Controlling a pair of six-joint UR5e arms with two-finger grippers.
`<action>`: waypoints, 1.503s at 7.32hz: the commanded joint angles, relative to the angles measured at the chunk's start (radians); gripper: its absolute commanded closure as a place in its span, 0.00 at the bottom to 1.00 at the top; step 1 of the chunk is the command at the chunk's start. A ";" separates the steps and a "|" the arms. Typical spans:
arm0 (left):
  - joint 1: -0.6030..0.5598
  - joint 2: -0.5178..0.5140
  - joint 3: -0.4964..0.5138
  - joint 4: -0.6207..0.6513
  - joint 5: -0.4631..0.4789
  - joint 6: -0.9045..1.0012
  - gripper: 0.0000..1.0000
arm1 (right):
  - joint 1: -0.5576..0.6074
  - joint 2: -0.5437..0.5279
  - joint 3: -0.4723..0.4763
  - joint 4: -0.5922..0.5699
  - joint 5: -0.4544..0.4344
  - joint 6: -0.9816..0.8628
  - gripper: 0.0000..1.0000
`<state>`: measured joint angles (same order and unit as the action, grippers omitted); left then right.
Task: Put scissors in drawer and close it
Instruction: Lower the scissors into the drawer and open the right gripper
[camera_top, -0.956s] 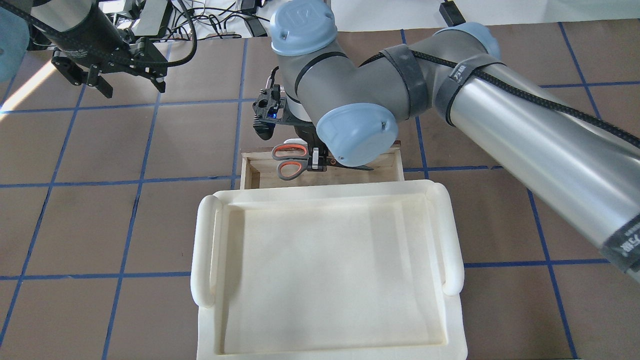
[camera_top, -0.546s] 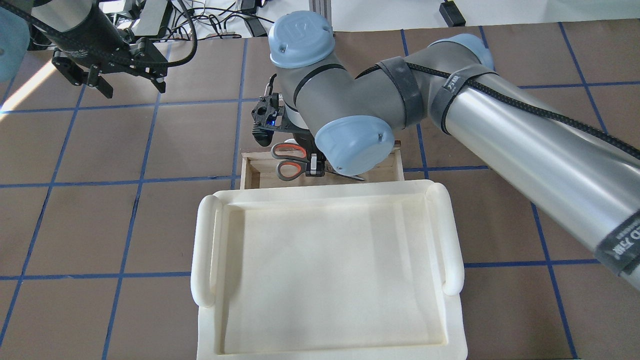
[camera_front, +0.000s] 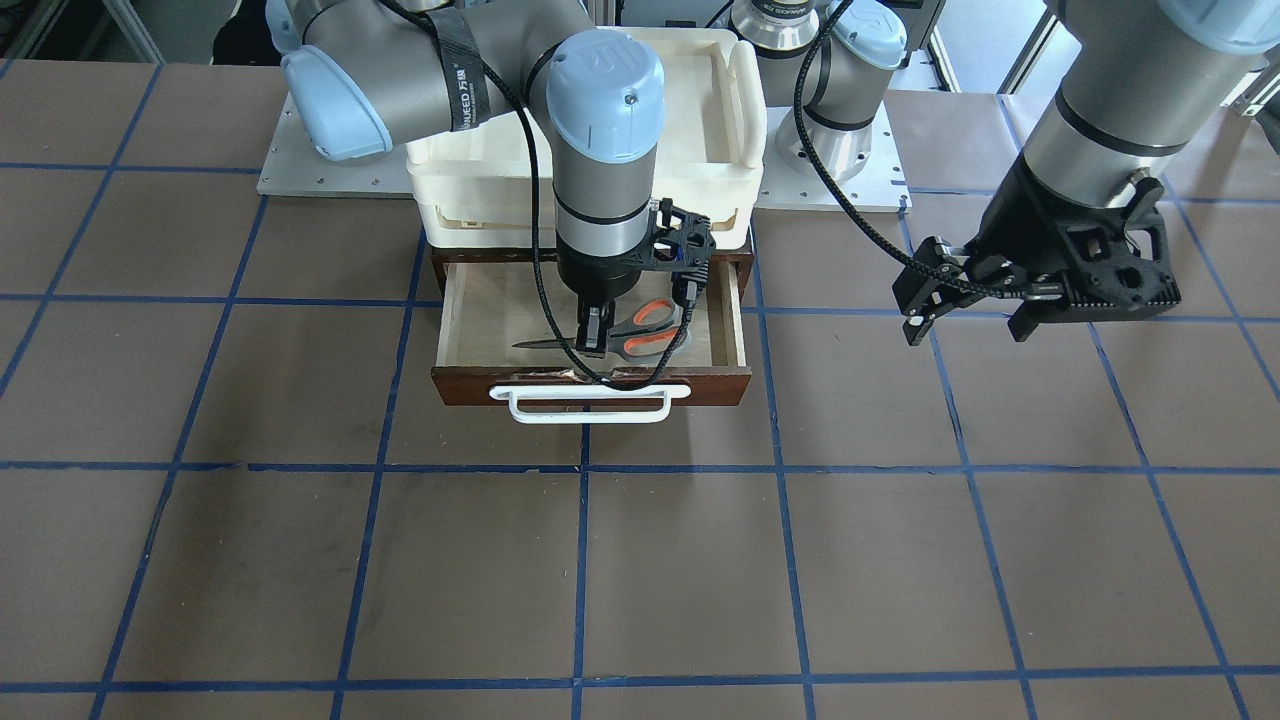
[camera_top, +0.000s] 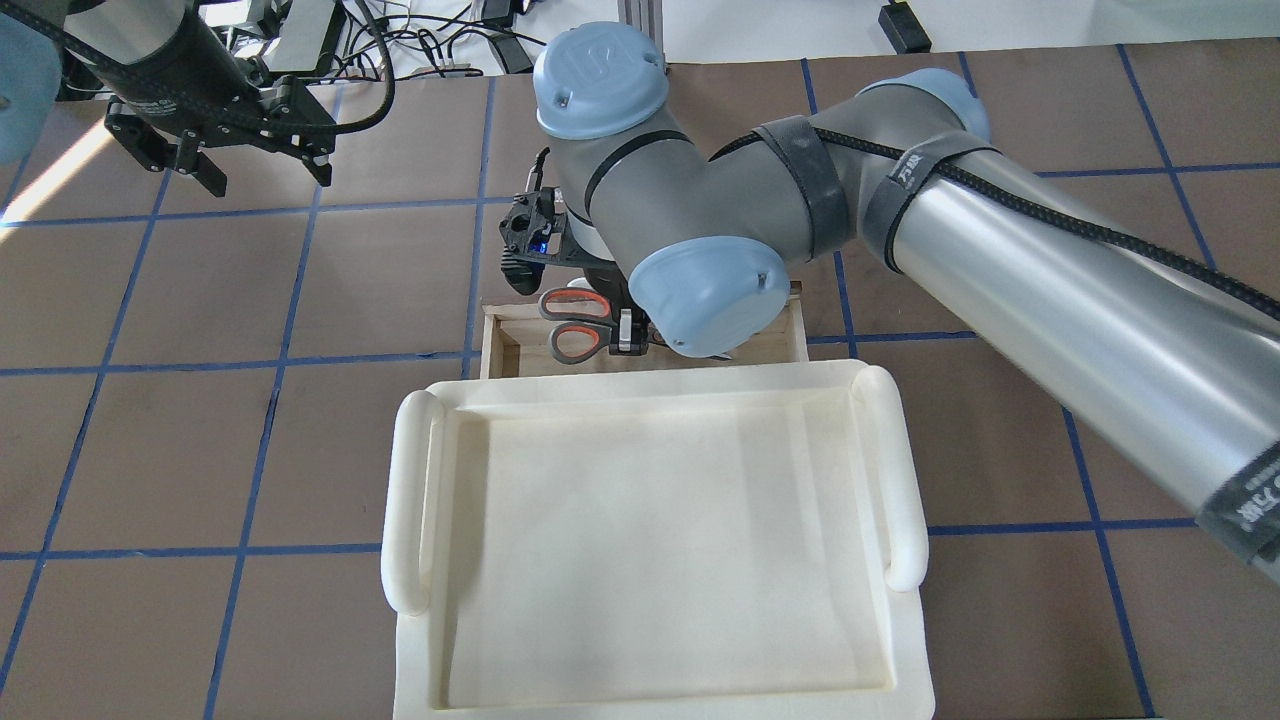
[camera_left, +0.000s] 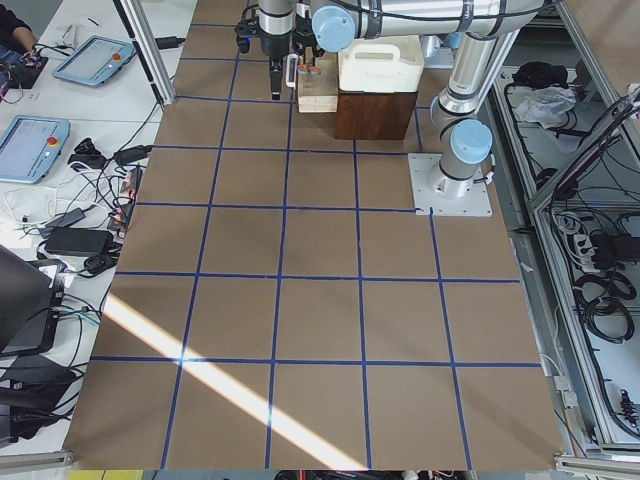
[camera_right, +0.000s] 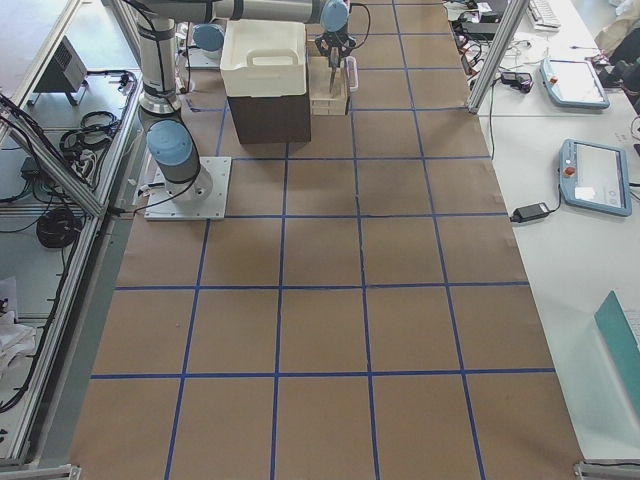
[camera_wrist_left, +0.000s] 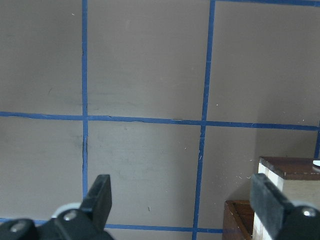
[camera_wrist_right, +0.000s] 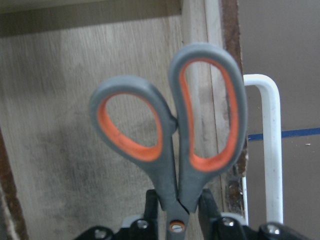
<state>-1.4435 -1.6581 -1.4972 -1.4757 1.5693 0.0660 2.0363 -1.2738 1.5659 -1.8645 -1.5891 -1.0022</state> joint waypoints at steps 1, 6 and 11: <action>0.000 0.000 -0.001 0.000 0.000 0.000 0.00 | 0.004 -0.010 0.002 0.011 -0.002 -0.001 1.00; 0.000 -0.002 0.000 0.000 0.000 -0.002 0.00 | 0.005 -0.006 0.054 -0.034 0.003 0.007 1.00; 0.000 0.001 0.000 0.000 0.001 -0.003 0.00 | 0.005 0.010 0.056 -0.054 0.011 0.004 1.00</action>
<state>-1.4440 -1.6571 -1.4973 -1.4762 1.5709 0.0630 2.0417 -1.2690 1.6208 -1.9165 -1.5796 -1.0014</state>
